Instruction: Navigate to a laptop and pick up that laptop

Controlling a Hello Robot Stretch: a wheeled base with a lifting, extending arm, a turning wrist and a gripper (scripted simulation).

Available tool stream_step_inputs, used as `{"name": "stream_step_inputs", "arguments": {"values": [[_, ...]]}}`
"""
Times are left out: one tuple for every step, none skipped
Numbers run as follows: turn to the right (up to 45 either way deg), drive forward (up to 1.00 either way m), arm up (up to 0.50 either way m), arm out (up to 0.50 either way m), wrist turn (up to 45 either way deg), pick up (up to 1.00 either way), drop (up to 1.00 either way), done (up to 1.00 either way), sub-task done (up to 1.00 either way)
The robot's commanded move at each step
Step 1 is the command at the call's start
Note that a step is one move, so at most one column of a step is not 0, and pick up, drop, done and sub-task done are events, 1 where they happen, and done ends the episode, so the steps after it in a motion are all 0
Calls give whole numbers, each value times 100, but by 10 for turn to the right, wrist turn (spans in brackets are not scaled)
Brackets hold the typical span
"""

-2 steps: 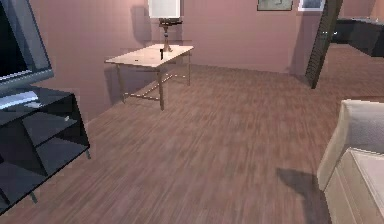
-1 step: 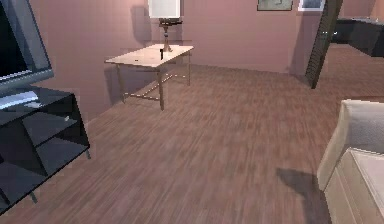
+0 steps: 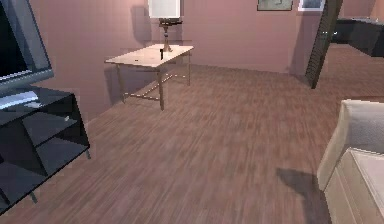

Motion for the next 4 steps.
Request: {"name": "stream_step_inputs", "arguments": {"values": [[0, 0, -30, 0, 0, 0, 0, 0, 0], [0, 0, 0, 0, 0, 100, 0, 0, 0], [0, 0, 10, 0, 0, 0, 0, 0, 0], [0, 0, 0, 0, 0, 0, 0, 100, 0]]}}
